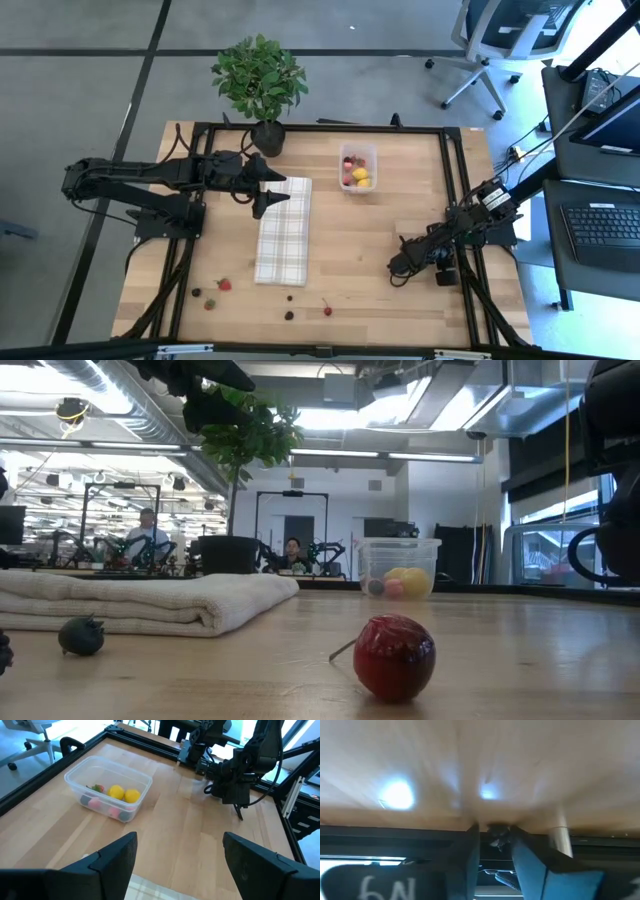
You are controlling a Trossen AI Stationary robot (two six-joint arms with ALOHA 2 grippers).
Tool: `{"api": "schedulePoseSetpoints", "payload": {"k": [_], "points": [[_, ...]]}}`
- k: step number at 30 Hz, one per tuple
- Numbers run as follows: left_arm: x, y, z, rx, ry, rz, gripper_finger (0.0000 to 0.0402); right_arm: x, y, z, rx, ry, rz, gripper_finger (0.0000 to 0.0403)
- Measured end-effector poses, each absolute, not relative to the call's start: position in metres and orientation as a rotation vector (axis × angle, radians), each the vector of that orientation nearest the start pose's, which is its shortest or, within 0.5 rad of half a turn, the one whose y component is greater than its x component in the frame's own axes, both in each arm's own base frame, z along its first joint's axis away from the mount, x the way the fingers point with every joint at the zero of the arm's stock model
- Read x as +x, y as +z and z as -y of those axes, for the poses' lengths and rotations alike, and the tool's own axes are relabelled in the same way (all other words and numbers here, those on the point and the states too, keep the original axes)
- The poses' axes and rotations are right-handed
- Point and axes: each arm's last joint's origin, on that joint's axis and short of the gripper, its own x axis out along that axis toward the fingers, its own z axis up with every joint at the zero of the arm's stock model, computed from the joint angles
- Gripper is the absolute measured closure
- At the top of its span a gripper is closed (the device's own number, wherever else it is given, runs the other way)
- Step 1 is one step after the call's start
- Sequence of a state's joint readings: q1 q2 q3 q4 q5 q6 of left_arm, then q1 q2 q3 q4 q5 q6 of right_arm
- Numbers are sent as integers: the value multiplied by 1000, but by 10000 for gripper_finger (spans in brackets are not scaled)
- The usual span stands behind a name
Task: Pick and placing Produce into tupperware
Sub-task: Put the right blueberry into the transparent bin
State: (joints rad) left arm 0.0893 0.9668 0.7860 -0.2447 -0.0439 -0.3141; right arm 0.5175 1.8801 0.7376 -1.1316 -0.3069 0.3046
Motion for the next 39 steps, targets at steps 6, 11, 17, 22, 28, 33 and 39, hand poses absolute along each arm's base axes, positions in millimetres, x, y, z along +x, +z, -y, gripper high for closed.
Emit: {"api": "schedulePoseSetpoints", "payload": {"k": [6,11,17,22,28,33,39], "points": [[209,296,-20,-320,197,-402,117,165,84,-104,-98,73,-2324,332],[209,296,-20,-320,198,-402,117,165,85,-104,-98,72,-2325,334],[209,296,-24,-357,223,-389,117,166,85,-103,-76,39,-2328,342],[208,297,-28,-378,242,-382,117,172,87,-102,-57,36,-2317,346],[208,297,-29,-379,240,-383,117,177,88,-100,-24,26,-2307,349],[208,297,-29,-379,240,-383,117,180,89,-95,10,9,-2311,350],[208,297,-29,-378,240,-383,117,182,89,-92,38,0,-2312,351]]}}
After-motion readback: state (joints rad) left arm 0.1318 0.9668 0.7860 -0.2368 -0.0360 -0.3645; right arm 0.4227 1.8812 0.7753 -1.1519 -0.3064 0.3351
